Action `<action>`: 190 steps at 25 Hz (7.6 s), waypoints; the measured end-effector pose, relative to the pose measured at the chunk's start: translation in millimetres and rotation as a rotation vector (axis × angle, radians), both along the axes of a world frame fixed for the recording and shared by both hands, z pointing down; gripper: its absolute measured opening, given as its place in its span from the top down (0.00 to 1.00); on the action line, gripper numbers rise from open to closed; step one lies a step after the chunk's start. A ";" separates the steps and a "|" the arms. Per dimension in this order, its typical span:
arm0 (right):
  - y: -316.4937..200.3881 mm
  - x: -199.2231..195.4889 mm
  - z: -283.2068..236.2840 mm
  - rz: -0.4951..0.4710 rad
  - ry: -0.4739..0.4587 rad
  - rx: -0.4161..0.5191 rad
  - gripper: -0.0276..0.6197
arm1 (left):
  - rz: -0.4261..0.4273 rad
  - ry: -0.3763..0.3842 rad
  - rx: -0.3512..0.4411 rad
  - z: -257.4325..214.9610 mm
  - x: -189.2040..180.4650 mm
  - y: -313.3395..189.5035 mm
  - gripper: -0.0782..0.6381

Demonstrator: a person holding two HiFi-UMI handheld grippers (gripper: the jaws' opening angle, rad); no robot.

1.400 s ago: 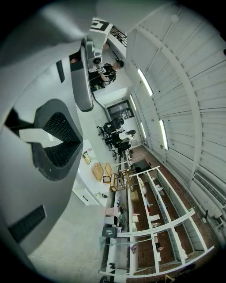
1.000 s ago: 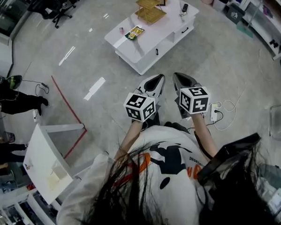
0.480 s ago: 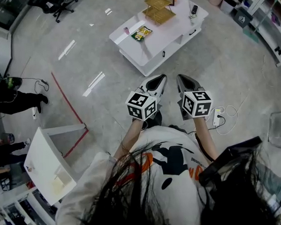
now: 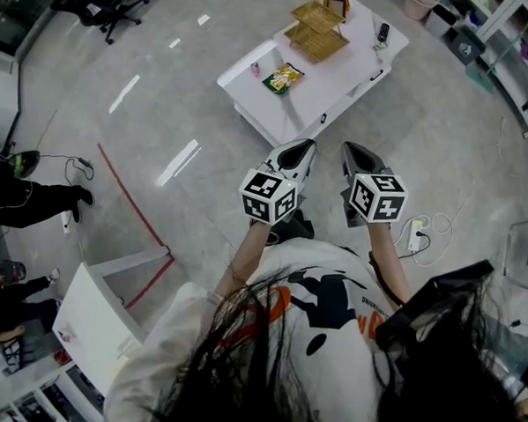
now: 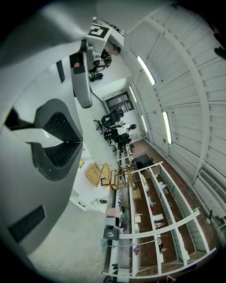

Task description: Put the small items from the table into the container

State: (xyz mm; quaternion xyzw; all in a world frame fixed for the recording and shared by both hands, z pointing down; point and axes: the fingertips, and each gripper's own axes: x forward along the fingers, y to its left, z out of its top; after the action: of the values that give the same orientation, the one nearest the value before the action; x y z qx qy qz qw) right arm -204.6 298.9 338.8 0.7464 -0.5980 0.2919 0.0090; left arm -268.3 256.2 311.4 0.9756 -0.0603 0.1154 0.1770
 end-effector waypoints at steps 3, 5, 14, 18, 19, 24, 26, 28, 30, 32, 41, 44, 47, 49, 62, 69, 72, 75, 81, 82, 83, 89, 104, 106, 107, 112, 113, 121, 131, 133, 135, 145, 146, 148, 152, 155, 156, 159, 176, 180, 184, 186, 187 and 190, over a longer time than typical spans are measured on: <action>-19.3 5.8 3.1 0.028 0.002 -0.005 0.94 | 0.026 0.000 -0.006 3.6 5.1 -22.3 0.88; -27.6 9.9 4.6 0.043 0.005 -0.009 0.93 | 0.037 0.002 -0.012 6.1 8.7 -33.1 0.88; -37.0 32.6 11.4 0.106 -0.005 -0.031 0.94 | 0.108 -0.011 -0.052 19.9 31.0 -42.9 0.88; -40.1 46.0 15.8 0.120 -0.006 -0.041 0.93 | 0.140 -0.021 -0.057 24.9 47.3 -45.0 0.88; -40.7 50.7 17.2 0.125 -0.008 -0.043 0.93 | 0.145 -0.023 -0.058 25.9 52.4 -46.1 0.88; -46.6 83.8 22.2 0.148 -0.022 -0.041 0.94 | 0.161 -0.030 -0.059 28.9 85.2 -54.6 0.88; -52.1 101.7 25.4 0.151 -0.031 -0.039 0.93 | 0.161 -0.039 -0.058 31.5 101.5 -58.8 0.88; -57.9 123.2 27.8 0.155 -0.039 -0.038 0.94 | 0.161 -0.050 -0.056 34.7 121.1 -63.3 0.88; -63.6 145.6 28.5 0.156 -0.047 -0.034 0.94 | 0.156 -0.055 -0.059 35.9 141.9 -68.2 0.88; -68.5 167.5 29.5 0.146 -0.054 -0.032 0.93 | 0.142 -0.050 -0.067 35.8 164.7 -73.7 0.88; -90.3 282.2 40.4 0.084 -0.094 -0.053 0.93 | 0.088 -0.062 -0.087 38.8 282.4 -94.6 0.88; -96.7 316.7 41.9 0.069 -0.105 -0.044 0.93 | 0.077 -0.070 -0.076 38.6 318.0 -99.5 0.88; -100.4 345.7 45.5 0.060 -0.114 -0.042 0.94 | 0.070 -0.070 -0.072 37.4 349.2 -102.7 0.88; -101.0 362.2 49.1 0.058 -0.119 -0.043 0.93 | 0.073 -0.074 -0.070 38.7 367.1 -102.5 0.88; -96.2 417.6 69.9 0.097 -0.182 -0.050 0.94 | 0.111 -0.135 -0.061 52.2 423.4 -102.0 0.88; -107.1 436.3 83.4 0.112 -0.209 -0.073 0.93 | 0.135 -0.169 -0.063 65.1 444.0 -119.2 0.88; -117.5 447.3 91.4 0.114 -0.212 -0.089 0.94 | 0.146 -0.177 -0.066 73.3 457.4 -131.3 0.88; -129.6 458.5 104.3 0.108 -0.212 -0.119 0.94 | 0.155 -0.183 -0.074 82.4 471.8 -145.3 0.88; -162.9 483.1 137.0 0.079 -0.220 -0.154 0.93 | 0.188 -0.231 -0.086 114.0 499.6 -175.7 0.88; -168.7 487.5 143.5 0.077 -0.223 -0.162 0.93 | 0.195 -0.238 -0.087 120.3 503.8 -180.8 0.88; -174.5 492.5 150.5 0.077 -0.225 -0.170 0.93 | 0.204 -0.243 -0.087 126.7 508.3 -185.9 0.87; -201.9 522.7 194.9 0.081 -0.231 -0.235 0.93 | 0.283 -0.291 -0.078 168.5 533.6 -213.6 0.87; -256.5 577.8 330.2 0.039 -0.254 -0.399 0.90 | 0.371 -0.373 -0.149 280.3 579.3 -251.0 0.88; -262.8 581.9 347.6 0.023 -0.255 -0.420 0.81 | 0.370 -0.376 -0.155 292.3 583.2 -255.9 0.87; -265.2 584.3 356.4 0.023 -0.257 -0.430 0.80 | 0.368 -0.378 -0.158 298.5 585.0 -258.0 0.87; -274.7 596.9 398.8 0.055 -0.248 -0.488 0.79 | 0.366 -0.393 -0.179 326.4 591.0 -264.8 0.87; -277.6 600.1 406.3 0.056 -0.241 -0.500 0.78 | 0.368 -0.396 -0.182 331.0 592.5 -265.5 0.87; -302.1 630.8 445.0 0.093 -0.082 -0.562 0.74 | 0.351 -0.420 -0.210 368.3 587.2 -269.0 0.87; -310.0 636.1 469.1 -0.108 0.158 -0.722 0.80 | 0.348 -0.453 -0.220 386.1 576.9 -273.5 0.87; -311.8 638.7 464.9 -0.110 0.160 -0.709 0.91 | 0.336 -0.453 -0.218 385.2 576.4 -279.3 0.88; -312.0 639.3 458.6 -0.095 0.138 -0.686 0.92 | 0.319 -0.452 -0.219 383.2 575.7 -284.6 0.87; -314.3 606.5 398.5 -0.078 0.058 -0.519 0.92 | 0.251 -0.446 -0.234 372.1 552.8 -279.3 0.88; -313.7 600.2 391.8 -0.082 0.050 -0.502 0.92 | 0.246 -0.448 -0.235 370.7 548.5 -277.9 0.88; -311.4 587.0 379.3 -0.090 0.034 -0.471 0.92 | 0.231 -0.450 -0.238 367.7 539.2 -276.0 0.88; -308.9 557.3 356.0 -0.117 -0.007 -0.409 0.92 | 0.208 -0.457 -0.234 362.4 518.5 -276.5 0.87; -312.8 532.8 339.1 -0.151 -0.037 -0.365 0.92 | 0.205 -0.472 -0.224 360.4 498.8 -278.4 0.87; -315.7 525.2 334.5 -0.165 -0.045 -0.353 0.92 | 0.201 -0.479 -0.220 360.4 492.0 -280.2 0.88; -327.2 504.4 323.8 -0.208 -0.059 -0.321 0.92 | 0.171 -0.498 -0.219 361.4 471.6 -287.2 0.87; -411.0 399.5 355.6 -0.533 -0.044 -0.295 0.92 | 0.015 -0.518 -0.278 367.9 389.2 -307.0 0.88; -408.2 393.9 379.8 -0.561 -0.054 -0.364 0.91 | -0.003 -0.516 -0.285 370.5 381.6 -309.9 0.87; -397.8 396.4 391.0 -0.545 -0.127 -0.397 0.73 | -0.010 -0.516 -0.290 372.1 381.6 -311.3 0.88; -391.4 398.9 389.2 -0.524 -0.140 -0.392 0.73 | -0.013 -0.511 -0.289 371.0 382.7 -310.1 0.88; -388.4 400.4 387.6 -0.509 -0.145 -0.386 0.73 | -0.013 -0.508 -0.287 369.9 383.5 -309.0 0.87; -379.1 405.2 381.8 -0.452 -0.175 -0.369 0.73 | -0.009 -0.501 -0.282 365.7 386.1 -303.1 0.87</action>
State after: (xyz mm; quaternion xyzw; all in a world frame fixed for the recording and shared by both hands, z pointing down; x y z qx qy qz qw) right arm 200.6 -80.1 720.6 0.5522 -0.6842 0.4496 0.1574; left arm 117.7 -46.9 677.1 0.8821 -0.0896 0.3594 0.2911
